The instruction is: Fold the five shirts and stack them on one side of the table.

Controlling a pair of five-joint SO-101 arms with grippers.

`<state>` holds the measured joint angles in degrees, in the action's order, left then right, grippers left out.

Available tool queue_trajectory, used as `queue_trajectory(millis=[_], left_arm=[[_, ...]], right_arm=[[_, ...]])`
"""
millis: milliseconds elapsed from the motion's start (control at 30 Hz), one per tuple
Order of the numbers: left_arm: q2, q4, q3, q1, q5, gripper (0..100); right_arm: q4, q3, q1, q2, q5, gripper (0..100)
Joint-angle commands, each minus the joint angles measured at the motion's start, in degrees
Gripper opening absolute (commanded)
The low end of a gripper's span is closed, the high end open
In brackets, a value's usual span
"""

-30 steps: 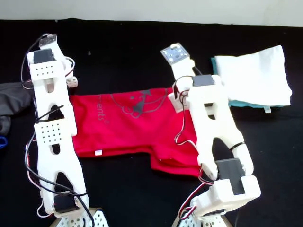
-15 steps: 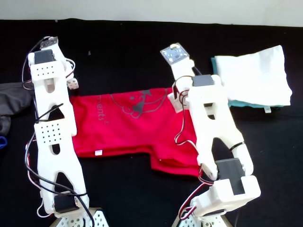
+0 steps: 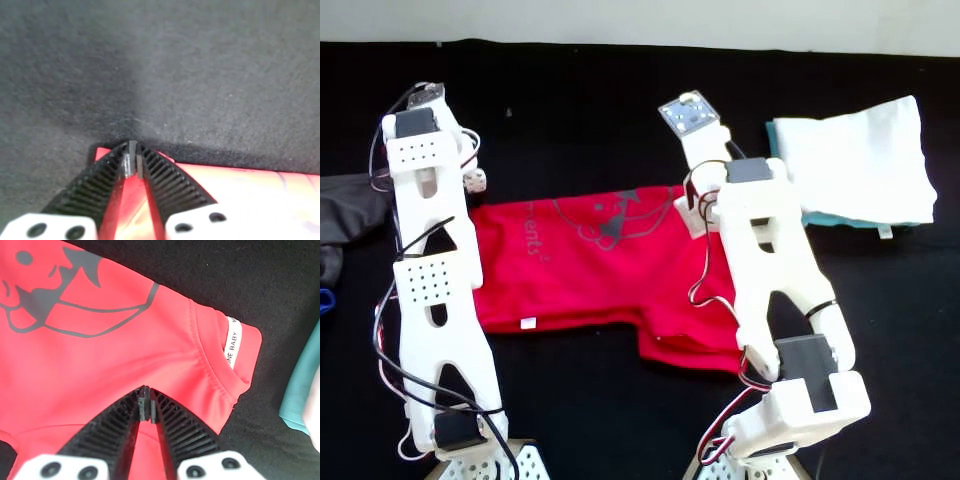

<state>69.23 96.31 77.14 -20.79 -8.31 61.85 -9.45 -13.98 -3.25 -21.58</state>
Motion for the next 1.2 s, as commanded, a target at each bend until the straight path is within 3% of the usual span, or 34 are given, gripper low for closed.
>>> queue_trajectory(millis=[0, 400, 567, 833, 967, 1067, 1167], left_arm=[[-4.0, 0.5, 0.7, -2.4, -0.5, 1], [-6.4, 1.2, 0.7, -5.3, -0.7, 1], [-6.6, 1.9, 0.7, -5.7, 2.9, 1], [-16.4, 5.2, 2.2, -10.5, 3.6, 14], [-24.8, 5.2, -5.2, -12.6, 3.7, 14], [-30.9, 5.2, -17.8, -11.5, 5.4, 13], [-36.9, 5.1, -32.7, -7.8, 9.3, 7]], right_arm=[[0.5, 0.4, -0.6, 2.8, 0.5, 0.5], [-2.7, -3.2, -0.6, 2.7, 0.6, 0.5], [-2.8, -2.8, -0.4, 2.9, 0.6, 0.5], [-1.2, -2.8, -0.5, 3.4, 0.6, 0.5], [1.7, -2.7, -0.7, 4.8, 0.6, 0.5], [3.2, -3.1, -0.7, 10.1, 0.6, 0.5], [5.3, -3.7, -0.7, 16.4, 0.6, 0.5]])
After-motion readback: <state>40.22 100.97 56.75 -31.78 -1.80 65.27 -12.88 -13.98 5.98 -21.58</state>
